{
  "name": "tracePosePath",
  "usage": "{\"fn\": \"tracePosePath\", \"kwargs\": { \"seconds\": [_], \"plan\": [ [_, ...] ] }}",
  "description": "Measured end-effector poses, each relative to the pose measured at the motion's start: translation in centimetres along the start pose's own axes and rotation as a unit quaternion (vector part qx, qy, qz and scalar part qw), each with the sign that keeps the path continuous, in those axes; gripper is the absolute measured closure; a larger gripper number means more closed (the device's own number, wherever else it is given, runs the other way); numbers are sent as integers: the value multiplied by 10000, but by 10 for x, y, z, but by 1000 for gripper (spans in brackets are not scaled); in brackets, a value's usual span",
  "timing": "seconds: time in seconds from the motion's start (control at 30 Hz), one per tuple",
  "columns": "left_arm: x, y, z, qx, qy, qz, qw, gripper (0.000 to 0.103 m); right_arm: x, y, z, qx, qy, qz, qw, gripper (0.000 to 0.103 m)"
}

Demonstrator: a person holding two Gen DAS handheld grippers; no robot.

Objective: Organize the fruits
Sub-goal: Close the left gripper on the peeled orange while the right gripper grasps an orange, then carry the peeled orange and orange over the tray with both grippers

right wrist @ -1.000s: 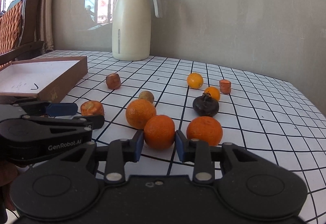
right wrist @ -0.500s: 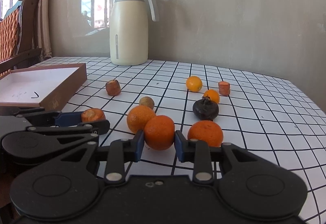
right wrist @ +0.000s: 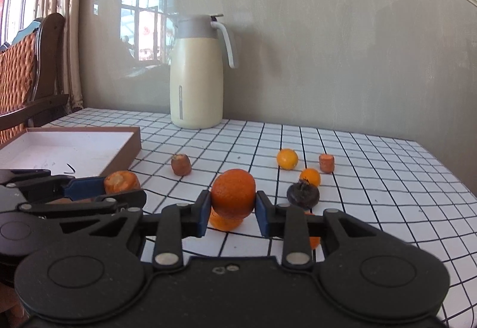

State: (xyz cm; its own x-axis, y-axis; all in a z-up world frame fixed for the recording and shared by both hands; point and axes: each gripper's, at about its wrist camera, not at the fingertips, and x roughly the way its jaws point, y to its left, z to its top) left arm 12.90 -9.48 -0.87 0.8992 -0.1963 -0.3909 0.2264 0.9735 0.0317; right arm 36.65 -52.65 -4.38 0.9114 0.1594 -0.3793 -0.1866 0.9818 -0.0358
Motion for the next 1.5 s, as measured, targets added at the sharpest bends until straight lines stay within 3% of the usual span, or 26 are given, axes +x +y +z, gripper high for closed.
{"fn": "tracePosePath", "kwargs": {
  "seconds": [0.63,1.07,1.5],
  "plan": [
    [-53,80,16,-250,-405,632,9969,68,-11,69,28,-251,-451,498,9974,80],
    [-74,159,11,-624,-468,1331,9880,68,-2,122,47,-702,-651,1012,9902,80],
    [-83,195,7,-739,-492,1745,9806,68,17,149,59,-779,-712,1274,9862,80]
  ]
}}
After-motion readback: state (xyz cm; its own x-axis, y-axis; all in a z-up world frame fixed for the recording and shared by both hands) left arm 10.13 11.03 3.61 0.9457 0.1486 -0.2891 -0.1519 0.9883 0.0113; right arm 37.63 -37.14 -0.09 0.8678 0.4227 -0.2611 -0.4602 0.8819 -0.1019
